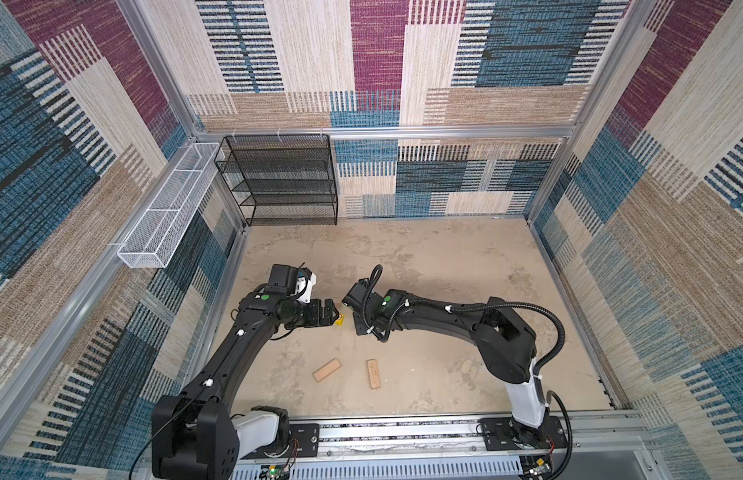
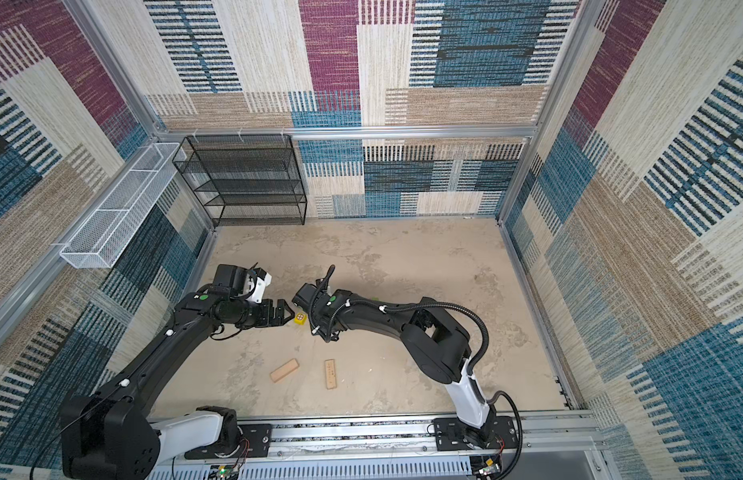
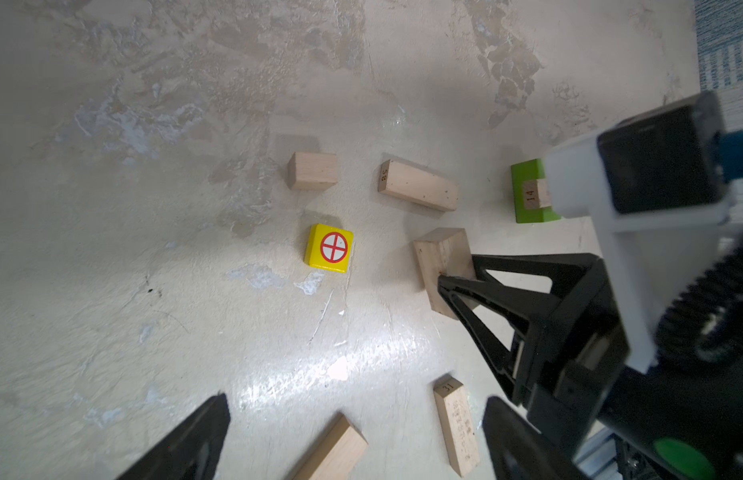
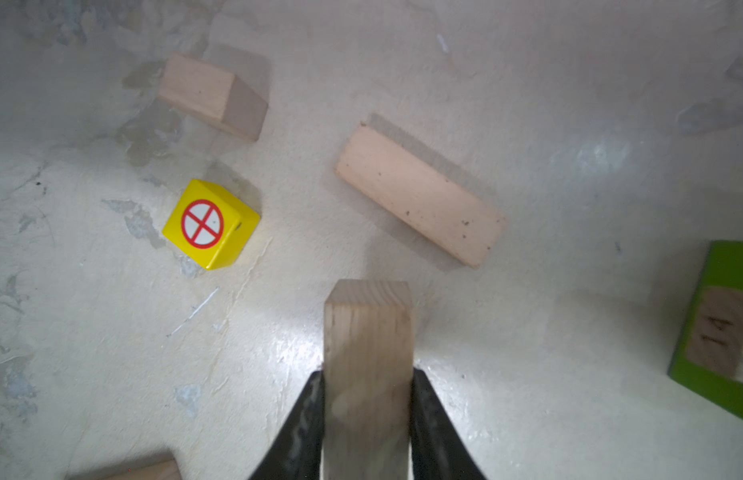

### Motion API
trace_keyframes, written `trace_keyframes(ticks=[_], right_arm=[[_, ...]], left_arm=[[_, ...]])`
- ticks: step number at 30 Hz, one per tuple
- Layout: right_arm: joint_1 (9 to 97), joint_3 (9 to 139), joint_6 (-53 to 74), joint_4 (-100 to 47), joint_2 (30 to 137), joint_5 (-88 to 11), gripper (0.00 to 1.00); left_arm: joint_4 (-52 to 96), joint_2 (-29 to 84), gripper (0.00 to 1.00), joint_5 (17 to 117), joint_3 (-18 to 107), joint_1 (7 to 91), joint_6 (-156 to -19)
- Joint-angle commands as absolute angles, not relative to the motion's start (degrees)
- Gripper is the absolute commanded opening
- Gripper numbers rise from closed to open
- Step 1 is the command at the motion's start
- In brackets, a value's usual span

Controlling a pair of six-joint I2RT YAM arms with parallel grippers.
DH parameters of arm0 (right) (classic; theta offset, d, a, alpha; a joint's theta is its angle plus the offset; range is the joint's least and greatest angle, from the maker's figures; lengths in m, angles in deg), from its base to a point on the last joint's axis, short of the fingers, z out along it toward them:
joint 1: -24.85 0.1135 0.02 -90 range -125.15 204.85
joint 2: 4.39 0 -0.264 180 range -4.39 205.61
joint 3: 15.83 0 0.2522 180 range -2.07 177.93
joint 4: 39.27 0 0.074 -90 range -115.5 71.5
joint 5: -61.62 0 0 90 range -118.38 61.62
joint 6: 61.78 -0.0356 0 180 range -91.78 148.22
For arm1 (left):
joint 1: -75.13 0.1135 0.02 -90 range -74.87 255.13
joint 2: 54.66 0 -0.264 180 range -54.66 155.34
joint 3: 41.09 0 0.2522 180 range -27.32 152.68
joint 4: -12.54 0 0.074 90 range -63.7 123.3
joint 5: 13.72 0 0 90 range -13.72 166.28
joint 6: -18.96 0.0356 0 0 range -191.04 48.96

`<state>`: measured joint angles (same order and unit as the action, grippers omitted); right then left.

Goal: Build the wood block tower
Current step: 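Lift the wooden block with the right gripper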

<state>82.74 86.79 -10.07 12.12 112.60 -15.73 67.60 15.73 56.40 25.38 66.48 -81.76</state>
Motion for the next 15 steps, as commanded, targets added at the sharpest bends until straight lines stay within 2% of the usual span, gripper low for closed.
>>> trace_keyframes(ticks=[1, 15], right_arm=[[82.84, 87.9, -8.92, 12.18, 112.61, -14.02, 0.0], [82.86, 83.75, -10.81, 10.45, 109.46, -14.75, 0.0]], left_arm=[[67.31, 15.67, 1.0, 56.06, 25.7, 66.52, -82.99], [67.35, 14.93, 1.0, 57.13, 25.23, 66.43, -83.17]])
